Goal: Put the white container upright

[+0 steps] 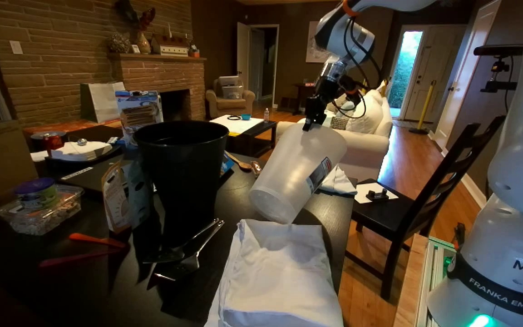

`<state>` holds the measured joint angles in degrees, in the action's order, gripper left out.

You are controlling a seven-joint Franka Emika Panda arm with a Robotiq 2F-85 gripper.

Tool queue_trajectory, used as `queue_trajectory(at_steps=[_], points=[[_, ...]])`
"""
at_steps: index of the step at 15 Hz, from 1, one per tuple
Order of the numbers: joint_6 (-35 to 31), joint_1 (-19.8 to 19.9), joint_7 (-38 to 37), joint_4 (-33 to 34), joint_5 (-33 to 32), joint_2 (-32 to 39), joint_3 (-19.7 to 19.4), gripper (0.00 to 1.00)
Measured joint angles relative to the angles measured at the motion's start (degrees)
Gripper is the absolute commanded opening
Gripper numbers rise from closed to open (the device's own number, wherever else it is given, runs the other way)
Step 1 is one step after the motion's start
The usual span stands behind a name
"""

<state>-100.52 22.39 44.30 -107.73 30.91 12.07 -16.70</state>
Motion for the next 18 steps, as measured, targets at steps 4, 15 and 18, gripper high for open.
queue_trajectory(at_steps=[4,15,18], points=[[-1.9,-2.0,-2.3,-0.2,-7.0,-3.5,0.6,0.04],[-10.8,-6.8,-5.7,-7.2,-22.6,-13.4,2.7,0.04],[-15.0,-7.7,-6.1,-10.8,-25.1,-16.6,3.1,0.04]])
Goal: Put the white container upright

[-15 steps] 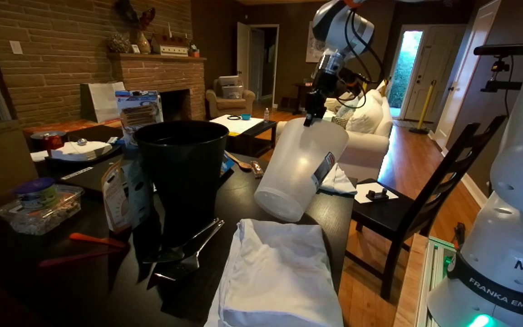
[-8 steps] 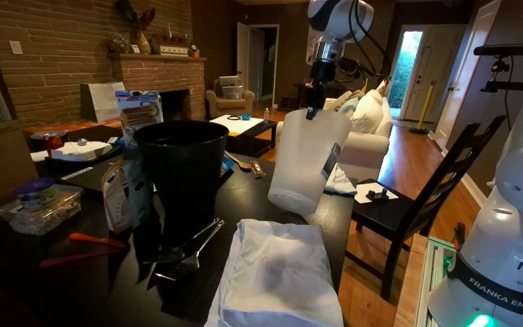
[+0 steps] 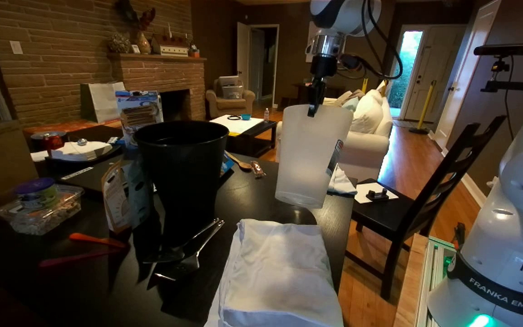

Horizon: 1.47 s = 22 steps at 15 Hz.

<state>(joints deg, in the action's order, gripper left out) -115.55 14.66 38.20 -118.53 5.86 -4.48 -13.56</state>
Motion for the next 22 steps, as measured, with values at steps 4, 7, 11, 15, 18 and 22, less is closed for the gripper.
queue_trajectory(at_steps=[4,7,11,15,18,22], points=[[-6.6,-1.0,-0.5,-5.2,-3.3,-4.1,0.2,0.04],[-11.3,-1.5,-0.9,-8.8,-6.3,-6.6,0.2,0.04],[-14.9,-2.0,-1.5,-12.5,-9.6,-8.7,0.3,0.04],[-16.7,-2.5,-1.5,-15.5,-12.4,-9.2,0.3,0.04],[-17.3,-3.1,-1.5,-17.0,-13.4,-9.4,0.4,0.41],[-17.3,-3.8,-1.5,-18.0,-13.5,-9.5,0.4,0.58]])
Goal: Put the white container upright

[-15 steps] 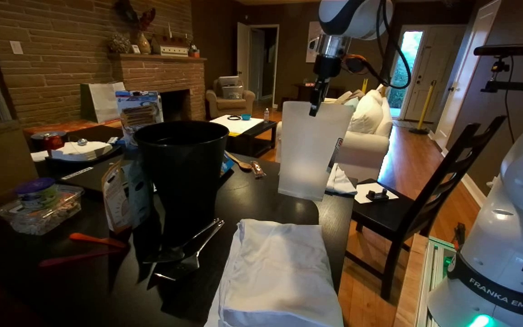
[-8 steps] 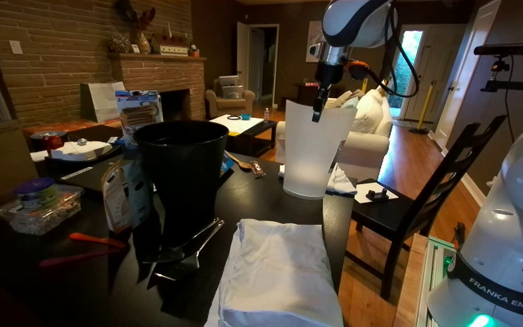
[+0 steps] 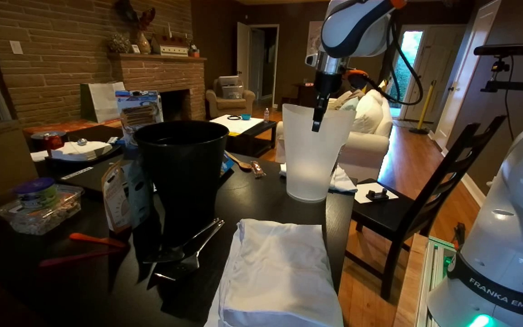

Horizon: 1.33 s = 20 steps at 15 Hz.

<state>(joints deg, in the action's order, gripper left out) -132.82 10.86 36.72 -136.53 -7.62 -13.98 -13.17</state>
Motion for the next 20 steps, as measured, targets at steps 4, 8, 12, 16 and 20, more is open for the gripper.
queue_trajectory(at_steps=[4,8,12,16,20], points=[[0.0,-0.5,0.0,0.3,0.0,-0.3,0.0,0.85],[0.5,-0.6,0.0,2.5,0.1,-2.0,0.0,1.0],[5.6,-1.0,0.0,9.1,0.8,-3.3,-0.1,1.0],[15.6,-1.2,-1.8,19.5,1.2,-3.2,-0.4,1.0],[21.2,-1.2,-4.5,27.1,1.4,-0.9,-1.1,1.0]])
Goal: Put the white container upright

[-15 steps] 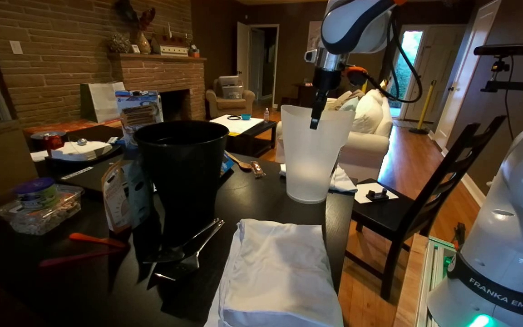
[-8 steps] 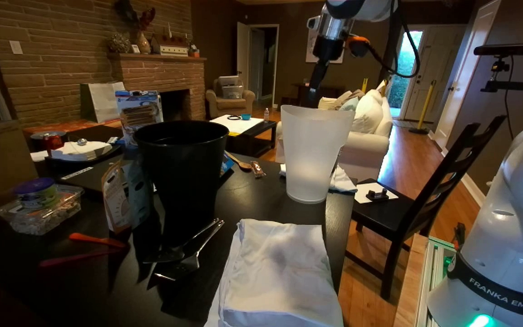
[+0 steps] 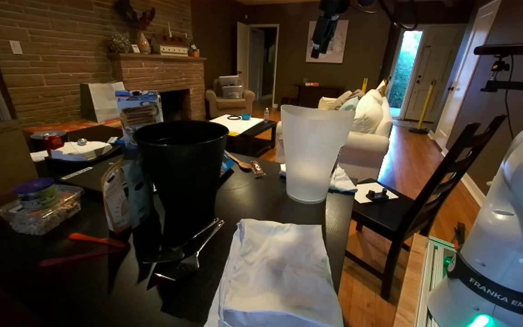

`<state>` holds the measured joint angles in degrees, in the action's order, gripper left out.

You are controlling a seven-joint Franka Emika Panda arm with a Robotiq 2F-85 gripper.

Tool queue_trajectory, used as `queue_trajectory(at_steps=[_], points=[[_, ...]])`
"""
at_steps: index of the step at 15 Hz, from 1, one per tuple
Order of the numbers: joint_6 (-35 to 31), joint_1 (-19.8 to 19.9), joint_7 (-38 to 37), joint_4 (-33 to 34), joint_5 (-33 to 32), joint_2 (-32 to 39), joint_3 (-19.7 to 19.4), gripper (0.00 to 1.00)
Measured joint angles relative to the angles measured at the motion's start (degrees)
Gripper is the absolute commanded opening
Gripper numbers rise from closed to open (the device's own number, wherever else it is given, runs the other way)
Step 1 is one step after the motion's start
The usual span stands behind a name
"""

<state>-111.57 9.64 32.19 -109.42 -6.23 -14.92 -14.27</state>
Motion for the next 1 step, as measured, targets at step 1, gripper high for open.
queue_trajectory(at_steps=[1], points=[[0.2,0.0,-0.1,0.8,0.1,0.7,-0.2,1.0]])
